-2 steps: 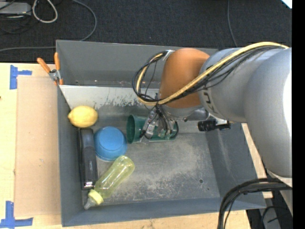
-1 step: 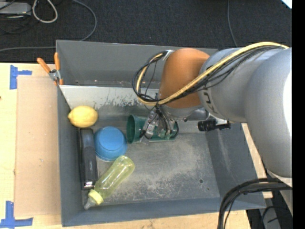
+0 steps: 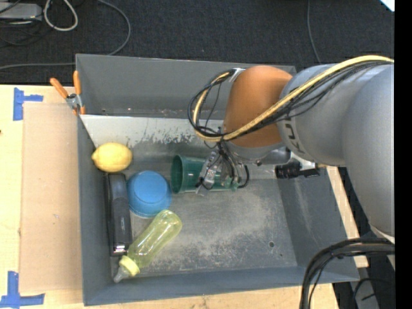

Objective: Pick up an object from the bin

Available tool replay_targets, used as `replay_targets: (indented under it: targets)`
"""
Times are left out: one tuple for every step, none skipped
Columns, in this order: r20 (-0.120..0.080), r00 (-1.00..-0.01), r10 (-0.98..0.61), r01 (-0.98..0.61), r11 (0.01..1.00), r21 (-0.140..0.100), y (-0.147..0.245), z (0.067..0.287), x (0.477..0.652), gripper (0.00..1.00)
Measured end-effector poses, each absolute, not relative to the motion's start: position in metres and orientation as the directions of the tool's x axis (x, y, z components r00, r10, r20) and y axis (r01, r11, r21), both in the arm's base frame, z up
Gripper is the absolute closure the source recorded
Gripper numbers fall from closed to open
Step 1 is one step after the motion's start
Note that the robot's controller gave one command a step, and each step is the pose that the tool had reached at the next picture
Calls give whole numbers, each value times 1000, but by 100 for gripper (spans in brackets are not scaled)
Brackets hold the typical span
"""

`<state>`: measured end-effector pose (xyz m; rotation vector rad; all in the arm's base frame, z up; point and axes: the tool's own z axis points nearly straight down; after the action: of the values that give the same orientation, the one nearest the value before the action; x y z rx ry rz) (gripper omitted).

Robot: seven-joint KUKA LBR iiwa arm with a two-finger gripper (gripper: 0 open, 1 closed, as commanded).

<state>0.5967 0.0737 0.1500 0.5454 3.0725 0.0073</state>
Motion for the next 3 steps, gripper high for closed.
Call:
replay_targets:
  targets:
    - [-20,-939,344,344,939,9,74,150,594,100]
    - [-10,-938,348,348,938,1,82,166,574,100]
    - [-5,-981,196,196,981,-1,109,107,602,100]
